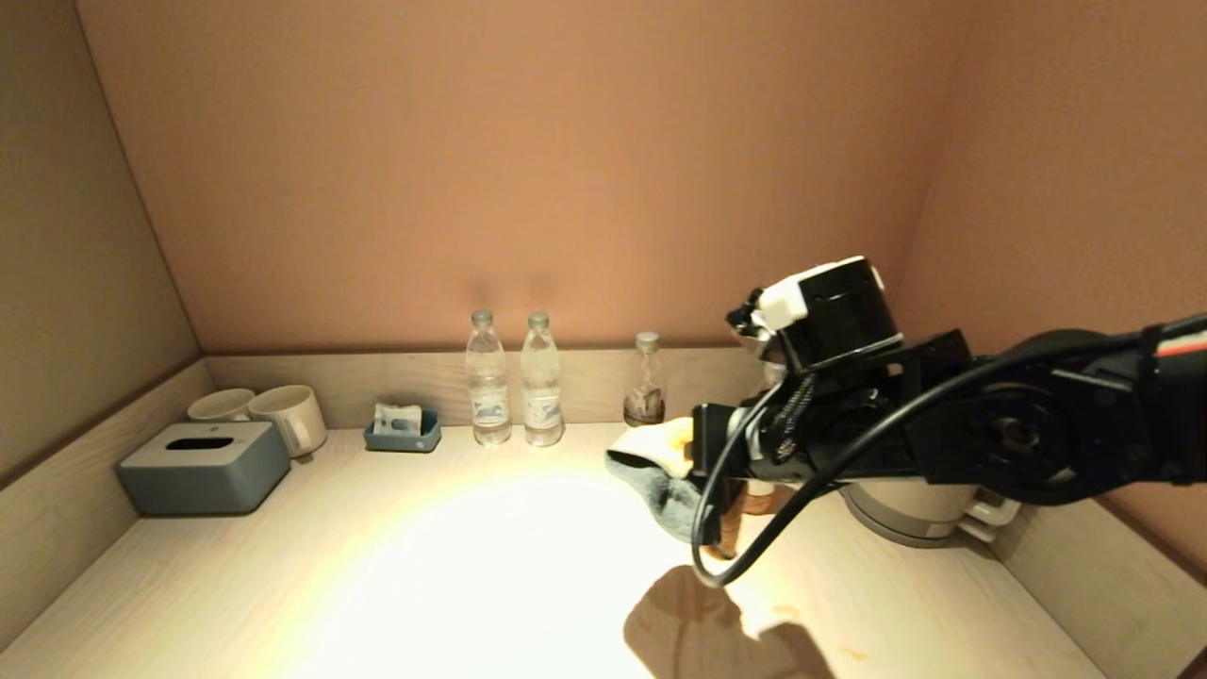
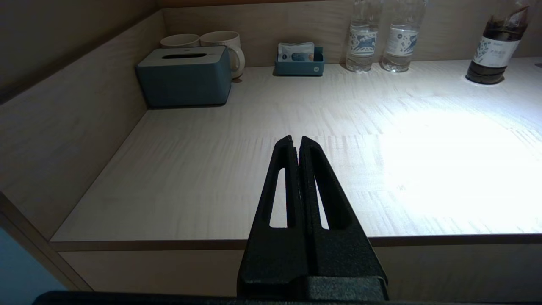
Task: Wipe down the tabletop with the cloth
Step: Sweep the stains on the table
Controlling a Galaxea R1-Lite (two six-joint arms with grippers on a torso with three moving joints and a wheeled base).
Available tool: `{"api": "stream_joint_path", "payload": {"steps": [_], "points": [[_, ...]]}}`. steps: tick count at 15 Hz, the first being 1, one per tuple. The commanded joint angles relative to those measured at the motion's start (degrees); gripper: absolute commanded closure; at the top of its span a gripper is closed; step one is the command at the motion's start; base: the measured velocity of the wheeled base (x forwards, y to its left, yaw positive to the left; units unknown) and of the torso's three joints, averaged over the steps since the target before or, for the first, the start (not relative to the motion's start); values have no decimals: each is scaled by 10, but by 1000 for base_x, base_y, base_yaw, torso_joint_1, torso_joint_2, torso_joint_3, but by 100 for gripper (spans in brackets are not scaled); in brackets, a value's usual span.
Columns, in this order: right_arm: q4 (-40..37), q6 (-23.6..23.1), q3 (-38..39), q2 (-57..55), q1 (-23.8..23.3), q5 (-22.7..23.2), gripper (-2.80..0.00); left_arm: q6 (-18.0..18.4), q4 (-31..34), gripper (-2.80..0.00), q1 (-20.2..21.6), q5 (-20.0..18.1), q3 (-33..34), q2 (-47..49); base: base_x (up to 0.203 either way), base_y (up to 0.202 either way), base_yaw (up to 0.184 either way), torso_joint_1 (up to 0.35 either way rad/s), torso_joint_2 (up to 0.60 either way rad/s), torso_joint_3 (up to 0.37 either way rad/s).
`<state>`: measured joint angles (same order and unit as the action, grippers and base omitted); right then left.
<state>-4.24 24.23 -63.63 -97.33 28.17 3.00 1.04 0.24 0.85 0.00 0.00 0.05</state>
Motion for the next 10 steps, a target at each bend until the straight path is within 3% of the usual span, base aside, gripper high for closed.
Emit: {"api": "stream_joint_path", "payload": {"steps": [1, 4, 10], "points": [[1, 5, 29, 15, -43, 3, 0, 0, 0, 0, 0, 0, 0, 0, 0, 0, 0, 0, 0, 0], [3, 6, 55, 17, -90, 7, 0, 0, 0, 0, 0, 0, 0, 0, 0, 0, 0, 0, 0, 0], [2, 6, 89, 28, -130, 5, 0, 0, 0, 0, 0, 0, 0, 0, 0, 0, 0, 0, 0, 0]]}}
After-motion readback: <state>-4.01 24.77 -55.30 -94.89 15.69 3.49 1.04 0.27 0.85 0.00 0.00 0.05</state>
